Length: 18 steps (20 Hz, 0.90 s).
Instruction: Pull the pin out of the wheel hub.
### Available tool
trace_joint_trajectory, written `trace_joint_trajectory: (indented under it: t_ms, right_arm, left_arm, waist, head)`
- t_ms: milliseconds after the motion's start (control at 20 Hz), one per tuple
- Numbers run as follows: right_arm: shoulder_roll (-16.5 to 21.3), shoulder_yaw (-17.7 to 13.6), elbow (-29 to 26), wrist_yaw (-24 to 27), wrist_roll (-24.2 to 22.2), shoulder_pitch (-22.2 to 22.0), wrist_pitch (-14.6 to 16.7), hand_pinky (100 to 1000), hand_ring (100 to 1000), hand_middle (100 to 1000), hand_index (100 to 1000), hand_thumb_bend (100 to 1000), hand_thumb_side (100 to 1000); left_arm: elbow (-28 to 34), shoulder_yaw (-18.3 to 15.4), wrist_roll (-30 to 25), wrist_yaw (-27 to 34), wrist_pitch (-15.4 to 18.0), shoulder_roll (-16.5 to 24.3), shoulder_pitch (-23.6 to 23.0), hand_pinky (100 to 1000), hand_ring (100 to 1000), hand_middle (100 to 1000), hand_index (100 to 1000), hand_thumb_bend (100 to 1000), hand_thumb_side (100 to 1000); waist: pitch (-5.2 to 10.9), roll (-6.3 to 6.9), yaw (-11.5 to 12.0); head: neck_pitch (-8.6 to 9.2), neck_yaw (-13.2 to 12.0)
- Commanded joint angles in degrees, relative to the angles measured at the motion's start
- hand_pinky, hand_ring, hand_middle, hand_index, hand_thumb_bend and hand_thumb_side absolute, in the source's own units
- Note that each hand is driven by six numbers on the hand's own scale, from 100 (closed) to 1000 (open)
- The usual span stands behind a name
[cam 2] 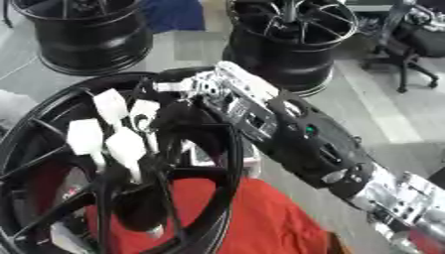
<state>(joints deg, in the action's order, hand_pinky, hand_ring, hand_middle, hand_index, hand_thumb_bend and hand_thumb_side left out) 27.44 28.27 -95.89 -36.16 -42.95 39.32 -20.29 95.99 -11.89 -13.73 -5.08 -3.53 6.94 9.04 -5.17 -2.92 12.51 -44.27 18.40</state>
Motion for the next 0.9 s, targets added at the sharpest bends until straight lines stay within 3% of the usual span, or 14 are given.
trace_joint_trajectory:
  t_ms: [50, 300, 550, 900]
  right_arm:
    - [0.3, -0.4, 0.0, -0.6, -0.4, 1.0, -0.2, 871, 878, 868, 964, 100, 660]
    - [0.4, -0.3, 0.5, -1.4, -0.6, 0.7, 0.1, 859, 865, 856, 958, 100, 629]
    - [0.5, -0.4, 0.8, -2.6, 0.0, 0.4, 0.0, 828, 830, 821, 940, 100, 535]
    - [0.3, -0.9, 0.7, -3.2, 3.5, 0.3, 0.0, 696, 699, 688, 862, 100, 421]
  left_arm:
    - [1.0, -0.1, -0.1, 0.3, 0.0, 0.4, 0.8, 543, 704, 604, 686, 100, 765]
    - [1.0, -0.1, -0.1, 0.3, 0.0, 0.4, 0.8, 544, 704, 604, 686, 100, 765]
    - [1.1, -0.1, 0.0, 0.4, 0.0, 0.4, 0.8, 544, 705, 604, 686, 100, 765]
    - [1.1, -0.1, -0.1, 0.3, 0.0, 0.4, 0.9, 544, 705, 604, 686, 100, 766]
  waist:
    - [0.57, 0.29, 0.1]
    - [0.52, 0.29, 0.1]
    - [0.48, 0.31, 0.1]
    - [0.38, 0.30, 0.2]
  head:
    - [0.15, 0.3]
    - [0.15, 0.3]
    - [0.15, 0.3]
    - [0.15, 0.4]
